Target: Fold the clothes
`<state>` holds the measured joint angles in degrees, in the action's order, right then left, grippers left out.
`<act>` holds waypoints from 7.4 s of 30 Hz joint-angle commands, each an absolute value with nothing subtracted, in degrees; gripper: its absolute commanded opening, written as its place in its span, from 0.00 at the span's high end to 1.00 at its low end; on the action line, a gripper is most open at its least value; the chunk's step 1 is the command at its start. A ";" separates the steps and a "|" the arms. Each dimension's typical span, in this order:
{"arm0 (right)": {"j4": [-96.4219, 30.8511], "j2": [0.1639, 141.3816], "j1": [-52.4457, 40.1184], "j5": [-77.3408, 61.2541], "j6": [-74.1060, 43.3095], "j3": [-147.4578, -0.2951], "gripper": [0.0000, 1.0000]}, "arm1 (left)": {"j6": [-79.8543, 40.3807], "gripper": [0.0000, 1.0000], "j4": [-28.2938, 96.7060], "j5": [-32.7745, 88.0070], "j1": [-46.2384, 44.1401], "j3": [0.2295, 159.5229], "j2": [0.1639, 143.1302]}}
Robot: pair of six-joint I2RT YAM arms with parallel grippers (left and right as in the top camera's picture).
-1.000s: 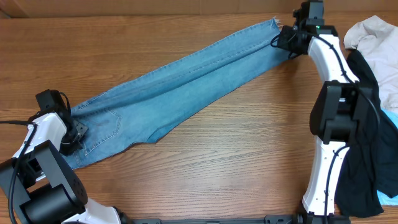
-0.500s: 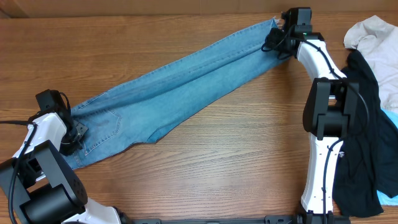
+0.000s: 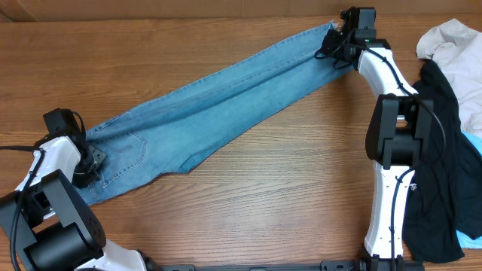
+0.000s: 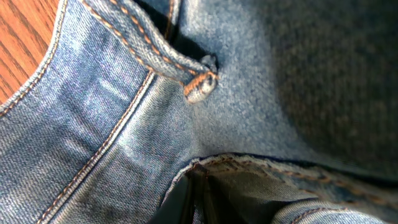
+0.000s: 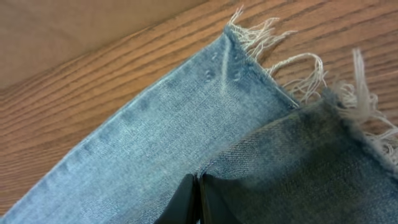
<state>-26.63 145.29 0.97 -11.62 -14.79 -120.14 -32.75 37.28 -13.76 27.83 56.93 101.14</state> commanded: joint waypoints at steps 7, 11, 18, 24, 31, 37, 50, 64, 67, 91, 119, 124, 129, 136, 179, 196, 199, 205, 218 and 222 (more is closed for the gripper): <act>-28.69 145.29 0.47 -11.88 -15.07 -129.69 0.96 | -33.85 0.89 38.22 -16.05 28.49 54.48 101.91; -28.84 145.29 0.43 -11.77 -15.05 -129.84 0.96 | -33.85 0.89 38.06 -16.03 28.47 54.48 101.91; -31.79 144.09 0.62 -8.19 -15.03 -129.84 0.96 | -33.85 0.89 38.04 -16.05 28.49 54.48 101.91; -32.67 140.33 1.48 -4.97 -14.98 -129.84 0.96 | -33.85 0.88 37.43 -16.03 28.49 54.48 101.91; -32.64 139.52 1.63 -4.38 -15.05 -129.86 0.96 | -33.82 0.88 37.45 -16.03 28.47 54.48 101.91; -33.19 137.05 1.65 -0.27 -15.03 -129.88 0.96 | -33.65 0.88 37.43 -16.05 28.47 54.48 101.91; -32.97 135.11 1.74 -0.01 -15.00 -129.88 0.96 | -33.65 0.88 37.45 -16.03 28.47 54.48 101.91; -33.28 135.55 1.74 -0.03 -15.00 -129.75 0.96 | -33.67 0.88 37.43 -16.03 28.47 54.48 101.91; -33.21 136.05 1.72 -0.03 -15.00 -129.58 0.96 | -33.67 0.88 37.45 -16.03 28.47 54.48 101.91; -32.27 136.77 1.61 -0.03 -15.03 -128.55 0.96 | -33.67 0.88 37.41 -16.05 28.47 54.48 101.91; -39.22 142.32 4.67 1.26 -9.98 -128.64 0.15 | -33.39 0.87 37.47 -15.81 28.47 54.48 101.91; -41.43 144.84 5.28 1.19 -9.78 -128.64 0.18 | -33.23 0.86 37.45 -15.40 28.47 54.48 101.91; -40.53 148.59 5.28 -5.06 -7.01 -128.64 0.21 | -33.21 0.86 37.47 -15.33 28.47 54.48 101.91; -37.56 149.51 5.17 -7.88 -6.98 -128.64 0.36 | -33.23 0.86 37.45 -14.94 28.47 54.48 101.91; -77.49 135.48 11.81 12.93 -13.96 -128.75 0.24 | -21.17 0.91 46.98 2.92 29.93 76.69 101.23; -76.82 132.25 9.19 -8.71 4.38 -121.10 0.44 | -16.73 0.90 50.09 4.05 23.33 72.18 101.21; -74.13 132.25 8.34 -8.71 4.56 -117.80 0.45 | -16.75 0.90 48.95 4.05 23.11 70.43 101.23; -64.20 132.25 5.74 -8.99 4.54 -111.24 0.45 | -16.95 0.90 47.00 4.05 23.11 67.31 101.25; -33.36 132.68 3.31 -9.08 -3.25 -106.67 0.43 | -18.00 0.88 45.12 3.99 23.11 66.52 101.25; -41.95 130.87 4.21 -9.04 -3.09 -110.98 0.41 | -18.00 0.86 44.66 4.01 23.11 66.52 101.25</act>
